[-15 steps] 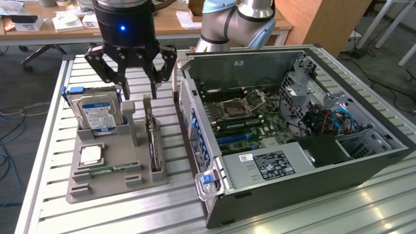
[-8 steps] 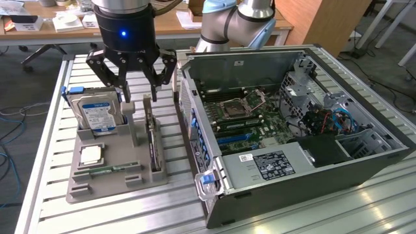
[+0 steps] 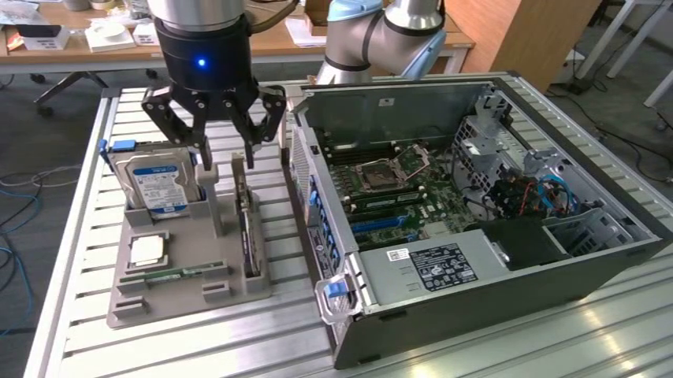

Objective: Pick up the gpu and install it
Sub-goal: 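Pick up the gpu and move the gpu toward the slot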

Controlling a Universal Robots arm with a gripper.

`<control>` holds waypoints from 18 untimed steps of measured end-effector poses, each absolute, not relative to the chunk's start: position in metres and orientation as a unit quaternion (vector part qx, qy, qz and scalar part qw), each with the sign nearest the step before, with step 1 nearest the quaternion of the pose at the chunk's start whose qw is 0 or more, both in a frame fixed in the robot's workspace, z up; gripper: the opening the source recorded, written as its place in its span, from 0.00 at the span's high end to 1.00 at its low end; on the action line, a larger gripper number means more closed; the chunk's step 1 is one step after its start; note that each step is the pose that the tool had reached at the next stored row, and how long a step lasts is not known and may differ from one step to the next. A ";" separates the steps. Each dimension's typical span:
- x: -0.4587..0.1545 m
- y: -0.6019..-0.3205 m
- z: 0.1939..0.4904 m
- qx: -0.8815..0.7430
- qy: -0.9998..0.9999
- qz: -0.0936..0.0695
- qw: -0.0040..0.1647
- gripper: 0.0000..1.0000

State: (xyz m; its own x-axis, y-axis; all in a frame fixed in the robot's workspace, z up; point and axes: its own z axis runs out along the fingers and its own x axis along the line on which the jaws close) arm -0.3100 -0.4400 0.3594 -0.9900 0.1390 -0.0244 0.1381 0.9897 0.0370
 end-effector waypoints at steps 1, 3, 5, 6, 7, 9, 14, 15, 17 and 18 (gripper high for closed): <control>-0.310 -0.440 0.359 0.069 0.997 0.018 0.013 0.45; -0.310 -0.440 0.359 0.069 0.997 0.018 0.013 0.45; -0.310 -0.440 0.359 0.069 0.997 0.018 0.013 0.45; -0.310 -0.440 0.359 0.069 0.997 0.018 0.013 0.45; -0.310 -0.440 0.359 0.069 0.997 0.018 0.013 0.45; -0.310 -0.440 0.359 0.069 0.997 0.018 0.013 0.45; -0.310 -0.440 0.354 0.069 0.997 0.018 0.013 0.45; -0.310 -0.440 0.352 0.069 0.997 0.018 0.013 0.45; -0.310 -0.440 0.349 0.069 0.997 0.018 0.014 0.45; -0.310 -0.440 0.348 0.069 0.997 0.018 0.013 0.45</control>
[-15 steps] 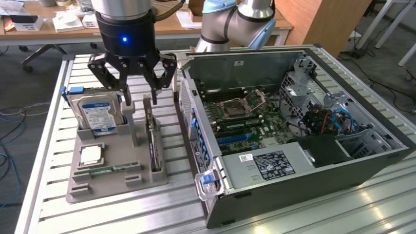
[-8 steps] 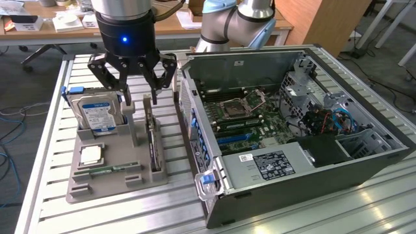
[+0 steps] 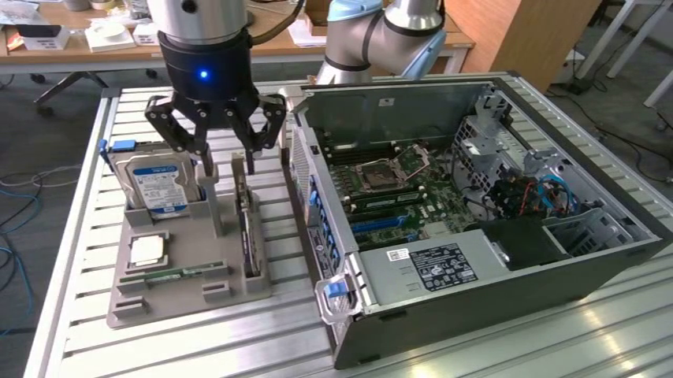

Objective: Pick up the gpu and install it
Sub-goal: 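Pick up the gpu and move the gpu toward the slot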

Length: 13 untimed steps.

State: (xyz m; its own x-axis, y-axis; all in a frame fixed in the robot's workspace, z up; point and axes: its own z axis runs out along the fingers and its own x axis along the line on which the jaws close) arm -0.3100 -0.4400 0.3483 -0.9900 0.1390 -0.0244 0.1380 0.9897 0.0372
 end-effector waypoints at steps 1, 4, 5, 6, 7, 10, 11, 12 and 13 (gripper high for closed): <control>-0.310 -0.440 0.347 0.069 0.997 0.018 0.013 0.45; -0.310 -0.440 0.346 0.069 0.997 0.018 0.013 0.45; -0.310 -0.440 0.346 0.069 0.997 0.018 0.013 0.45; -0.310 -0.440 0.346 0.069 0.997 0.018 0.013 0.45; -0.310 -0.440 0.346 0.069 0.997 0.018 0.013 0.45; -0.310 -0.441 0.346 0.069 0.997 0.018 0.014 0.45; -0.310 -0.442 0.346 0.069 0.997 0.018 0.014 0.45; -0.310 -0.443 0.346 0.069 0.997 0.018 0.013 0.45; -0.310 -0.444 0.346 0.069 0.997 0.018 0.013 0.45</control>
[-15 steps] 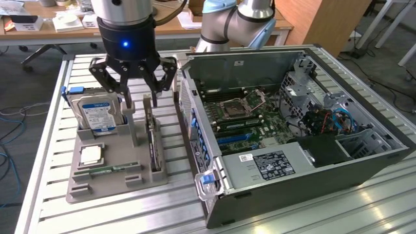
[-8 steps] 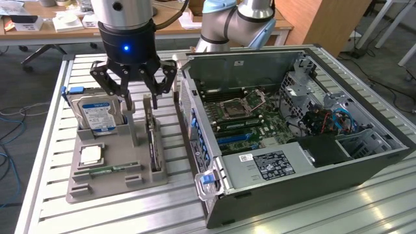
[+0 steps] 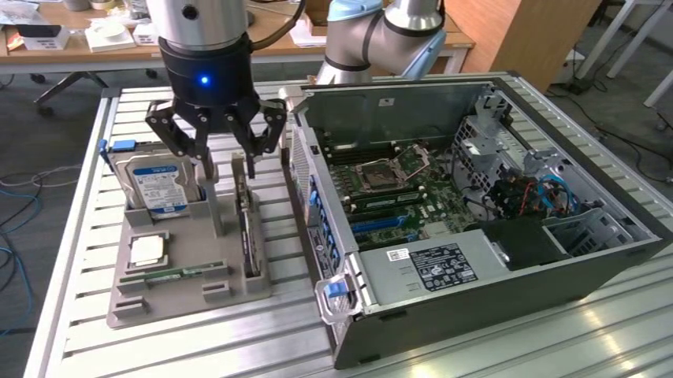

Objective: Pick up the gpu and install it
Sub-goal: 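Pick up the gpu and move the gpu toward the slot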

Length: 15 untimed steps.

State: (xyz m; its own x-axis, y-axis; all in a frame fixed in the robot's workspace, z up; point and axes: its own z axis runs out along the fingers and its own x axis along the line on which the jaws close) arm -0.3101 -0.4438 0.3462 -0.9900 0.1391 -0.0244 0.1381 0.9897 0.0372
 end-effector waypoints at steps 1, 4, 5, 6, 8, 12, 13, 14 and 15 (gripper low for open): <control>-0.310 -0.445 0.346 0.069 0.997 0.018 0.014 0.45; -0.310 -0.448 0.346 0.069 0.997 0.018 0.013 0.45; -0.310 -0.449 0.346 0.069 0.997 0.018 0.013 0.45; -0.310 -0.450 0.346 0.069 0.997 0.018 0.013 0.45; -0.310 -0.450 0.345 0.070 0.997 0.018 0.014 0.45; -0.310 -0.450 0.340 0.069 0.997 0.018 0.013 0.45; -0.310 -0.450 0.339 0.069 0.997 0.018 0.013 0.45; -0.310 -0.450 0.339 0.069 0.997 0.018 0.013 0.45; -0.310 -0.450 0.339 0.069 0.997 0.018 0.013 0.45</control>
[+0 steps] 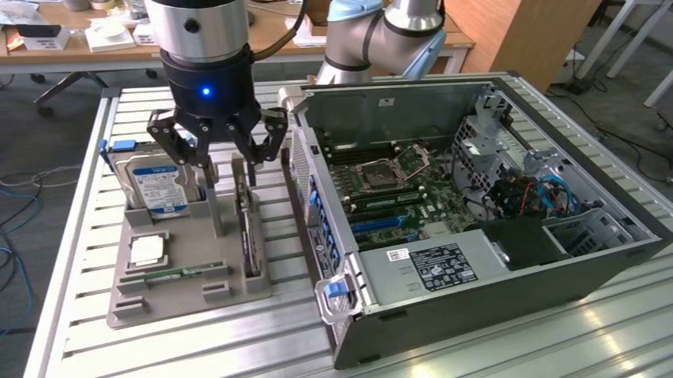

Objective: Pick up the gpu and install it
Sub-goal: 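Pick up the gpu and move the gpu toward the slot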

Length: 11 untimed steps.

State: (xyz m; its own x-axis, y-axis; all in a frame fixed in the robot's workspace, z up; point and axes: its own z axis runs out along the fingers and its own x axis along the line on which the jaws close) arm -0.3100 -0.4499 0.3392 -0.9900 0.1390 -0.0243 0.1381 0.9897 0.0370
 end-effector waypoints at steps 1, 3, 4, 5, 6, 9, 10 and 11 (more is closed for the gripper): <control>-0.310 -0.450 0.339 0.069 0.997 0.018 0.013 0.45; -0.310 -0.450 0.339 0.069 0.997 0.018 0.013 0.45; -0.310 -0.450 0.339 0.069 0.997 0.018 0.013 0.45; -0.310 -0.450 0.339 0.069 0.997 0.018 0.013 0.45; -0.310 -0.450 0.339 0.069 0.997 0.018 0.014 0.45; -0.310 -0.450 0.337 0.069 0.997 0.018 0.014 0.45; -0.310 -0.450 0.336 0.069 0.997 0.018 0.014 0.45; -0.310 -0.450 0.336 0.069 0.997 0.018 0.013 0.45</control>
